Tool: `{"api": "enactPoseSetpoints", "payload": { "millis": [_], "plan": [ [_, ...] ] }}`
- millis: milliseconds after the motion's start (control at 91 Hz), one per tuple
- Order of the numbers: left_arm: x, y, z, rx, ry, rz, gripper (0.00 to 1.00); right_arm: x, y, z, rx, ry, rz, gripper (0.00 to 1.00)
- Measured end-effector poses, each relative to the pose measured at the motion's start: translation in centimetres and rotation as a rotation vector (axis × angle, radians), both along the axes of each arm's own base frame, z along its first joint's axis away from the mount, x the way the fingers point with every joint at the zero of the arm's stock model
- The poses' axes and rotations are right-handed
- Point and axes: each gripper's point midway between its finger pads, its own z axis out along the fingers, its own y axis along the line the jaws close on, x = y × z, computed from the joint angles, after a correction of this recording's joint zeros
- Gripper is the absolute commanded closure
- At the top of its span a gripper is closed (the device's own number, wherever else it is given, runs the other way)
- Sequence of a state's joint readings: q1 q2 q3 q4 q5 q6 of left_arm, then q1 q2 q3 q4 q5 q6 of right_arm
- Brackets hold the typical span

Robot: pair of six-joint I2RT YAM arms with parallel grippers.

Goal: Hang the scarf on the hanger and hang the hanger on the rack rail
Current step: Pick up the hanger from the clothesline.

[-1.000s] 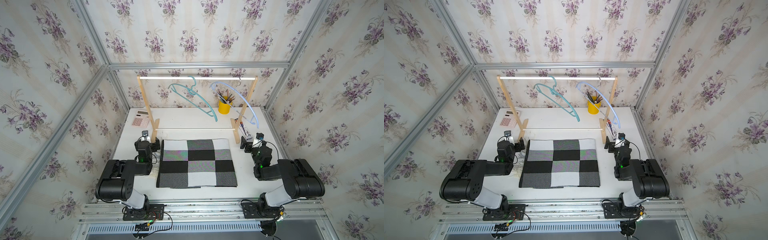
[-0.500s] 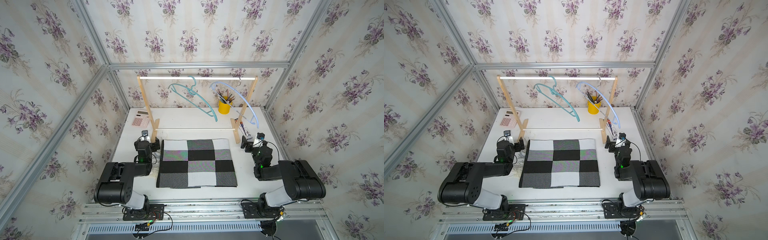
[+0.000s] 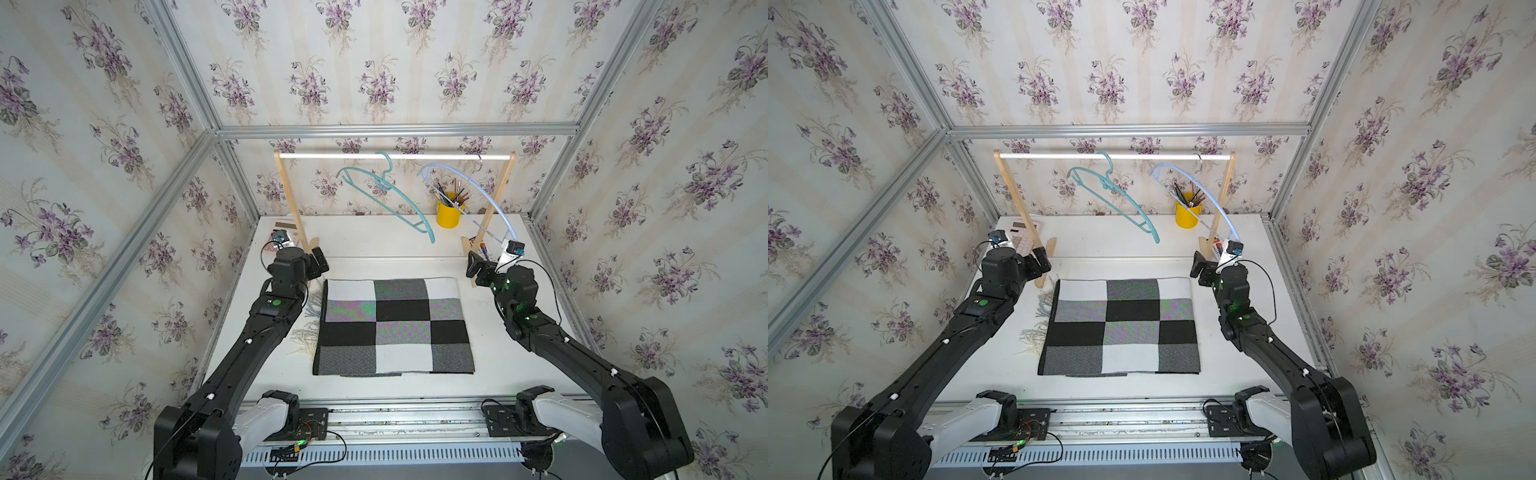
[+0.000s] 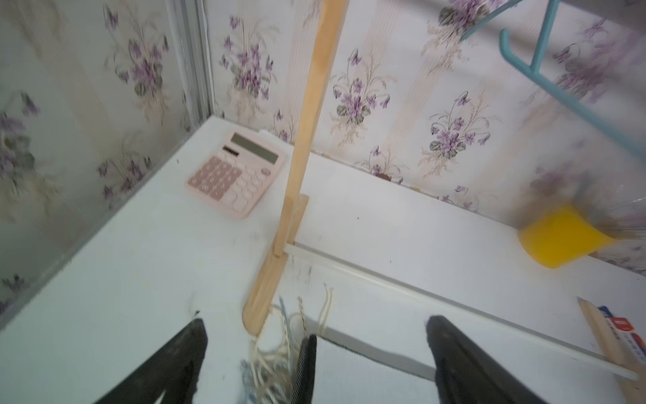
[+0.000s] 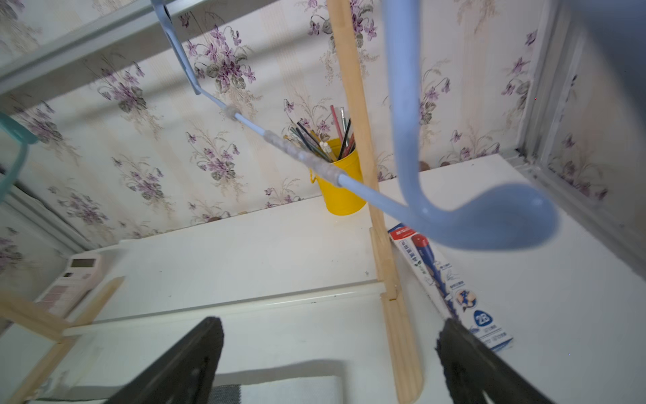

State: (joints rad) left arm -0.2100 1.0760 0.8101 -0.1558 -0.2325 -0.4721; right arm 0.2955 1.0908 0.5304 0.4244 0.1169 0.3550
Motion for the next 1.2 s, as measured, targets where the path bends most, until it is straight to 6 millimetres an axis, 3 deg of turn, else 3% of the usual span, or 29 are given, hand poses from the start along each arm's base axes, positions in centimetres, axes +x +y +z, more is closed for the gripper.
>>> {"api": "enactPoseSetpoints", "payload": {
  "millis": [88, 176, 308, 451, 560, 945, 1121, 1198],
  "plan": [
    [-1.9, -0.8, -1.9, -0.122, 0.09, -0.007, 0.05, -2.2, 1.2, -0.2, 0.082, 0.068, 0.068, 0.0],
    [-3.1, -2.8, -2.2, -0.201, 0.155, -0.075, 0.06, -4.5, 2.6, 0.7, 0.095, 0.121, 0.121, 0.0],
    [-4.6, -6.7, -1.3, -0.225, 0.203, -0.212, 0.07, -8.0, 4.9, 4.5, 0.067, 0.121, 0.23, 0.0],
    [-7.0, -10.5, -1.1, -0.193, 0.221, -0.369, 0.09, -9.2, 5.9, 9.1, 0.033, 0.1, 0.272, 0.05],
    [-8.1, -12.1, -1.3, -0.167, 0.222, -0.445, 0.09, -8.4, 7.9, 11.4, -0.022, 0.091, 0.316, 0.08],
    [-9.0, -13.0, -1.9, -0.129, 0.22, -0.521, 0.09, -0.6, 16.3, 13.4, -0.237, 0.085, 0.451, 0.2],
    [-9.3, -13.4, -1.3, -0.135, 0.211, -0.549, 0.1, 2.7, 18.7, 14.4, -0.315, 0.043, 0.471, 0.21],
    [-9.4, -13.5, -0.9, -0.135, 0.203, -0.562, 0.1, 3.2, 18.9, 14.9, -0.34, 0.031, 0.472, 0.21]
  ]
}}
